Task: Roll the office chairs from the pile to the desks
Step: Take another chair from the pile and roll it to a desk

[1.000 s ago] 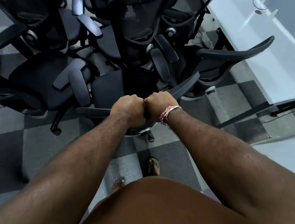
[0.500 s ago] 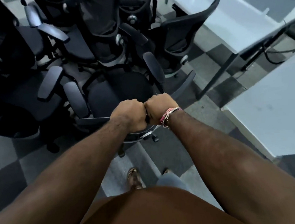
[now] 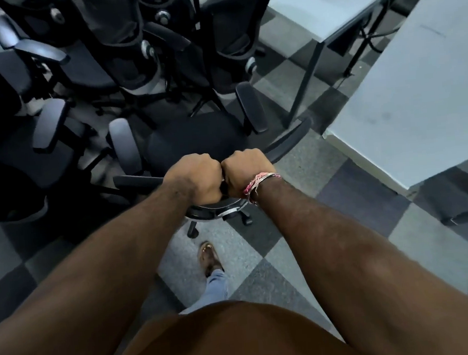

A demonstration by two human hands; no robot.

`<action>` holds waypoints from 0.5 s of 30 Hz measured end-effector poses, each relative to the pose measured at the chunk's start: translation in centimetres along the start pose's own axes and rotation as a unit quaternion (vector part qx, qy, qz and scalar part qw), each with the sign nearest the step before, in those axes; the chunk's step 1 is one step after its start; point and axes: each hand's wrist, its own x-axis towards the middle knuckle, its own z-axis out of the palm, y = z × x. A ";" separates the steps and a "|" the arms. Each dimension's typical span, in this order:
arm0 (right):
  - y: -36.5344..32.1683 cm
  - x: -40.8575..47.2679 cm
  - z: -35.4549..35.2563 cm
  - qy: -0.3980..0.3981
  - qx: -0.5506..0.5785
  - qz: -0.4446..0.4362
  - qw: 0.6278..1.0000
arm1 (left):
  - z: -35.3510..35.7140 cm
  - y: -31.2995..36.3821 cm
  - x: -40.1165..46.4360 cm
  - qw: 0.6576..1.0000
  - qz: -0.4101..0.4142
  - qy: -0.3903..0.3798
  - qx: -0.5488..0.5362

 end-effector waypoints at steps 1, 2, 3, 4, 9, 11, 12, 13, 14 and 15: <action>-0.5 -0.9 0.2 0.003 0.004 0.009 1.000 | 0.0 0.3 -0.6 1.000 0.006 0.001 0.008; -1.1 -1.8 0.3 0.005 0.009 0.017 1.000 | 0.1 0.5 -1.2 1.000 0.013 0.000 0.017; -1.8 -3.0 0.6 0.005 0.015 0.028 0.999 | 0.2 1.0 -2.0 0.999 0.023 0.000 0.029; -2.3 -3.8 0.7 0.004 0.017 0.034 0.999 | 0.5 1.3 -2.6 0.999 0.034 0.004 0.042; -1.0 -7.9 1.2 -0.002 0.001 0.090 0.996 | 0.0 5.5 -2.8 0.995 0.086 0.019 0.037; 0.3 -9.6 1.0 -0.011 -0.010 0.111 0.994 | -0.4 7.6 -2.3 0.994 0.105 0.017 0.006; 0.6 -10.5 1.1 -0.021 -0.017 0.122 0.992 | -0.3 8.6 -2.2 0.993 0.113 0.017 -0.005; 0.7 -11.7 1.2 -0.030 -0.020 0.138 0.990 | -0.2 9.6 -2.3 0.992 0.126 0.015 -0.009; 0.6 -12.5 1.2 -0.037 -0.020 0.148 0.988 | -0.1 10.2 -2.5 0.991 0.133 0.014 -0.012; 0.3 -13.5 1.2 -0.042 -0.015 0.167 0.985 | 0.1 10.8 -2.7 0.988 0.154 0.014 -0.005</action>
